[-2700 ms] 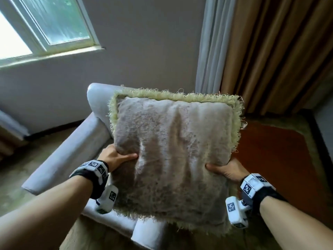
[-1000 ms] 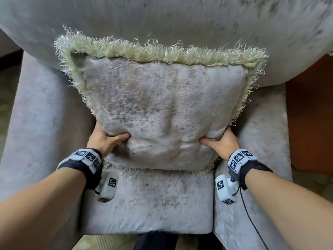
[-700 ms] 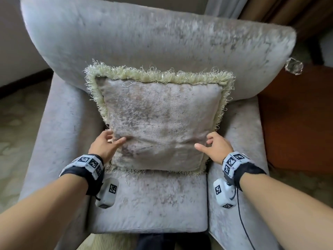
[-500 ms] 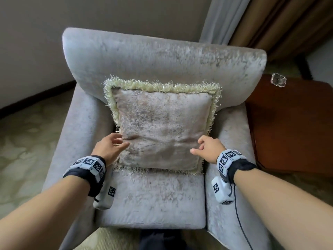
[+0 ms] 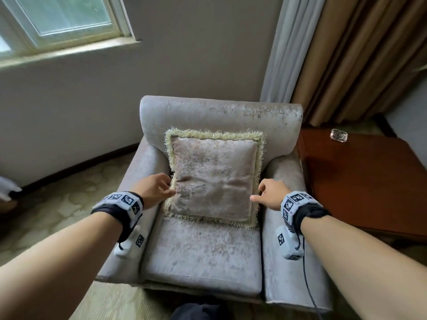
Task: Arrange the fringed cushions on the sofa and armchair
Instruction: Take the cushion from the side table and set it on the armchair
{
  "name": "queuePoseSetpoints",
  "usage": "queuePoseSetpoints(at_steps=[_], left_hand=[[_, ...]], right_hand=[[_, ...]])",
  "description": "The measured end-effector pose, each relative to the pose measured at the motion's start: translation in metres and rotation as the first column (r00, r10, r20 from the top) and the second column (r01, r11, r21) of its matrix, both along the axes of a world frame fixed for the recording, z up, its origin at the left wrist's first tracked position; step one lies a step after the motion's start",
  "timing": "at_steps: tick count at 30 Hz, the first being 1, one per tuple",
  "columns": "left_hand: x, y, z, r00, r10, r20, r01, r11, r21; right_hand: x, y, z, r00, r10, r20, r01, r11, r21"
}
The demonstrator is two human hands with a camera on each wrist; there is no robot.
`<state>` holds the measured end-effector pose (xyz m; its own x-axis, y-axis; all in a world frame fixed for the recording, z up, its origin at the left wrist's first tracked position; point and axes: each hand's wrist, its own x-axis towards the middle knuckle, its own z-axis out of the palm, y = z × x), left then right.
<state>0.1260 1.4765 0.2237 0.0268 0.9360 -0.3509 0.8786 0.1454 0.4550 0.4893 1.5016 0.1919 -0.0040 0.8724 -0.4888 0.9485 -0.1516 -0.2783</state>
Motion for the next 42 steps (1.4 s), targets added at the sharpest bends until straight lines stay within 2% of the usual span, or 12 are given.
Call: queuePoseSetpoints(at_steps=[8,16,26,34,39,42], left_hand=[[0.021,-0.033,0.048,0.962,-0.201,-0.187,0.211,0.977,0.033],[0.007,-0.024,0.062,0.919,-0.338,-0.202,0.360,0.929,0.083],[-0.052,-0.007,0.038,0.920,-0.330,-0.212,0.342,0.940,0.020],[-0.073,0.030,0.010,0.959,-0.260,-0.110,0.261,0.965,-0.005],[-0.066,0.062,-0.020,0.967,-0.244,-0.077,0.242,0.970,-0.029],[-0.062,0.086,-0.041,0.969,-0.222,-0.105,0.219,0.975,-0.035]], right_hand=[[-0.015,-0.037,0.054,0.999,0.053,0.013,-0.054,0.995,0.080],[-0.052,-0.050,0.069,0.996,0.071,0.046,-0.074,0.994,0.078],[-0.081,-0.055,0.061,0.995,0.002,0.104,-0.008,0.998,0.054],[-0.093,-0.045,0.044,0.993,-0.077,0.093,0.075,0.997,0.029],[-0.082,-0.015,0.029,0.988,-0.127,0.091,0.130,0.991,-0.033],[-0.074,0.016,0.012,0.985,-0.144,0.092,0.152,0.985,-0.082]])
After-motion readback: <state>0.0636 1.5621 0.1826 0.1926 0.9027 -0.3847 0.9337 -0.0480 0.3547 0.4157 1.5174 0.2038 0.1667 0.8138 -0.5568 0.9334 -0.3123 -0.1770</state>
